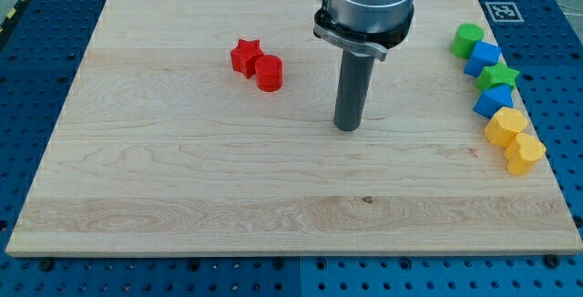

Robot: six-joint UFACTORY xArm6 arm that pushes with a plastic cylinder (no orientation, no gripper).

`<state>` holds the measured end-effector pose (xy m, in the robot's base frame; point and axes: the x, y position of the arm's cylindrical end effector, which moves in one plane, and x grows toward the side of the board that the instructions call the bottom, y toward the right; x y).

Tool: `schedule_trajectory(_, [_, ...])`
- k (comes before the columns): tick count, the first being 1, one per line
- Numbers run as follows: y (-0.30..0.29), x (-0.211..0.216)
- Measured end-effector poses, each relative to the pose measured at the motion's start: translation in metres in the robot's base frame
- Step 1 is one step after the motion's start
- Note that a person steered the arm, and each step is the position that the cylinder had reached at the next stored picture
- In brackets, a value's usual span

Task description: Move your arm to the left side of the blue triangle

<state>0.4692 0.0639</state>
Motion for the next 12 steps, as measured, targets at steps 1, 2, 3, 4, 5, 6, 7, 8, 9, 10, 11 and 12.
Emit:
schedule_trajectory(1, [0.000, 0.000])
schedule_trajectory(2, [0.000, 0.000])
schedule_trajectory(3, [0.000, 0.000])
schedule_trajectory(4, [0.000, -0.005])
schedule_trajectory(5, [0.003, -0.005])
schedule_trajectory(6, [0.003, -0.006])
schedule_trajectory(7, [0.006, -0.006])
schedule_trajectory(8, [0.008, -0.006])
schedule_trajectory(9, [0.011, -0.006])
schedule_trajectory(10, [0.013, -0.006])
schedule_trajectory(11, [0.016, -0.006])
schedule_trajectory(12, [0.019, -0.006])
